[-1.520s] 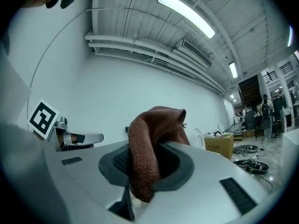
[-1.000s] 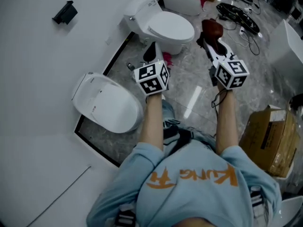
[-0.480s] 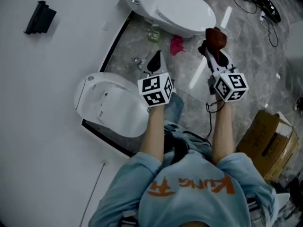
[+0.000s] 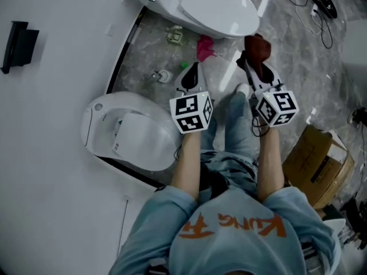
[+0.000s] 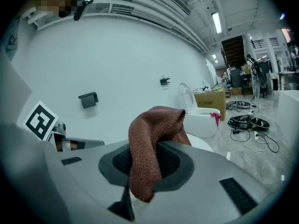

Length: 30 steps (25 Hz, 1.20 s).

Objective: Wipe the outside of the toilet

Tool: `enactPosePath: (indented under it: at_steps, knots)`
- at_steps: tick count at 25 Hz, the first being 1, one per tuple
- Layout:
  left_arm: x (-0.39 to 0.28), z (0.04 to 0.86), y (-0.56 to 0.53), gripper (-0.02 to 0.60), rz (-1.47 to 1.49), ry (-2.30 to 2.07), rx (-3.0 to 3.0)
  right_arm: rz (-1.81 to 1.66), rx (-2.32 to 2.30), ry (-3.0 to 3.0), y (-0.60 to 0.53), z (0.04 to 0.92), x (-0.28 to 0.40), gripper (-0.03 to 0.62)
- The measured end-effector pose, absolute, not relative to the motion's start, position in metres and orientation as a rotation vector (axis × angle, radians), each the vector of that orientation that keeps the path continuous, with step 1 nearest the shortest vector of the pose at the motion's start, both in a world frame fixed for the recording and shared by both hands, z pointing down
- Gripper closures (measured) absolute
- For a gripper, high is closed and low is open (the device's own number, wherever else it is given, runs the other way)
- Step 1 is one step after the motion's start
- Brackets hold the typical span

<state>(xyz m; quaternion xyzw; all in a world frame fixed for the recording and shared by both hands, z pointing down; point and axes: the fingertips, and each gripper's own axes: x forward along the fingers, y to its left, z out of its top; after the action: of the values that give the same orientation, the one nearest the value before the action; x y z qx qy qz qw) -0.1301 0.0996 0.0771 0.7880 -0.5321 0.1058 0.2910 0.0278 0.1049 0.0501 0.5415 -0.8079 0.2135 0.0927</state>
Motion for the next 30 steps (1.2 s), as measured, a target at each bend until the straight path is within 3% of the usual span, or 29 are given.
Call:
enactPosePath:
  at_steps: [10, 30]
  knots:
    - [-0.149, 0.144, 0.053, 0.581, 0.356, -1.525, 1.974, 0.67, 1.397, -2.406, 0.022, 0.146, 0.003, 0.522]
    - [-0.156, 0.382, 0.043, 0.581, 0.512, -1.442, 1.785, 0.55, 1.063, -2.37, -0.039, 0.376, -0.047, 0.522]
